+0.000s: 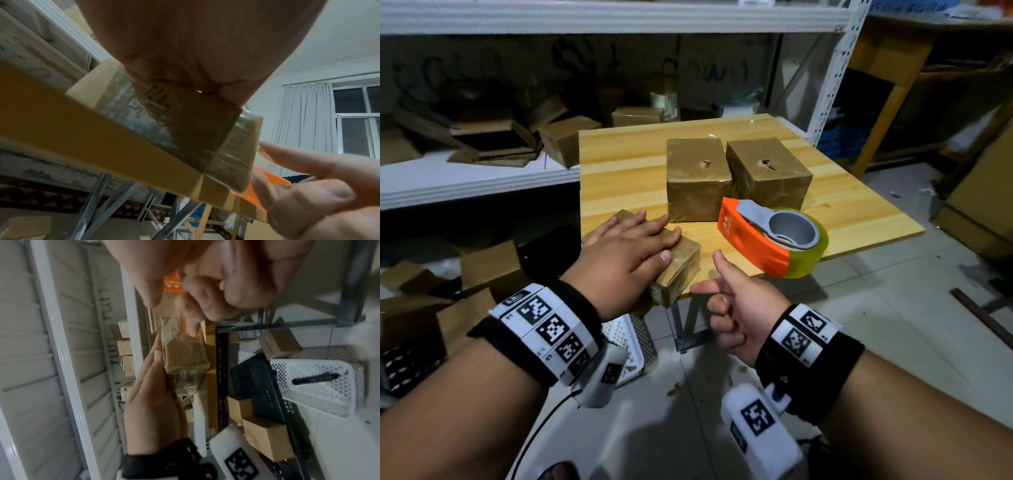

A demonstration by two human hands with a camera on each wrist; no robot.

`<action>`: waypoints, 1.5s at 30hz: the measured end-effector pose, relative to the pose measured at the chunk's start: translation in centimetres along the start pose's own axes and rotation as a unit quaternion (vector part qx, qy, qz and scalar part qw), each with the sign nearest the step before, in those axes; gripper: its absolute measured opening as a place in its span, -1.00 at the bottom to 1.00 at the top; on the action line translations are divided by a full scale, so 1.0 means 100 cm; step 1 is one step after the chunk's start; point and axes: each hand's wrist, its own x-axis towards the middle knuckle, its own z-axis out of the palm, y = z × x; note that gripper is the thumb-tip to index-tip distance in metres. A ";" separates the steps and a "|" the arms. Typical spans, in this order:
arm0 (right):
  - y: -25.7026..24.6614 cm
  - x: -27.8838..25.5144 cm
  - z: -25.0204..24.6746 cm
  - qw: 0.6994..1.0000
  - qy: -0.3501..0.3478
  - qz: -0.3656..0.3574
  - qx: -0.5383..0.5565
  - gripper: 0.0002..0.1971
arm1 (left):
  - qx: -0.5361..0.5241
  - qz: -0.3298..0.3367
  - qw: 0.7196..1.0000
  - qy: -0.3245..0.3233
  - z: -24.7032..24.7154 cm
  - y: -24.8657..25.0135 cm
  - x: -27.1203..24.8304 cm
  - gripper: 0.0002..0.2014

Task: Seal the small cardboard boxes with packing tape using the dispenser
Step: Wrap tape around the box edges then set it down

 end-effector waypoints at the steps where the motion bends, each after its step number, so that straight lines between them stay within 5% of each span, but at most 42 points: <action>1: 0.000 0.000 0.001 1.000 -0.010 0.009 0.022 -0.36 | 0.001 0.000 1.000 0.000 0.000 0.000 0.000 -0.30; 8: 0.006 0.006 -0.003 0.990 -0.067 0.035 0.115 -0.52 | 0.000 0.000 1.000 -0.002 -0.001 0.001 0.000 -0.28; 18: 0.018 0.011 0.001 0.979 -0.035 -0.118 0.164 -0.61 | -0.002 0.002 1.000 -0.002 0.000 -0.001 0.000 -0.31; 21: 0.018 0.014 -0.001 0.976 -0.041 -0.110 0.182 -0.82 | -0.007 0.006 1.000 0.006 0.001 -0.004 0.000 -0.37; 27: 0.023 0.025 -0.006 0.985 0.066 -0.162 0.001 -0.97 | -0.007 0.007 1.000 0.002 0.002 -0.003 0.000 -0.38; 39: 0.019 0.037 0.009 0.940 0.187 -0.210 -0.193 -0.69 | 0.008 -0.001 1.000 -0.011 0.000 0.001 0.000 -0.29; 42: 0.018 0.029 0.015 0.946 0.165 -0.265 -0.089 -0.76 | 0.006 -0.004 1.000 -0.013 -0.001 0.001 0.000 -0.29; 45: 0.002 0.014 0.030 0.956 0.067 -0.247 0.145 -0.82 | 0.002 -0.006 1.000 -0.011 -0.001 0.001 0.000 -0.28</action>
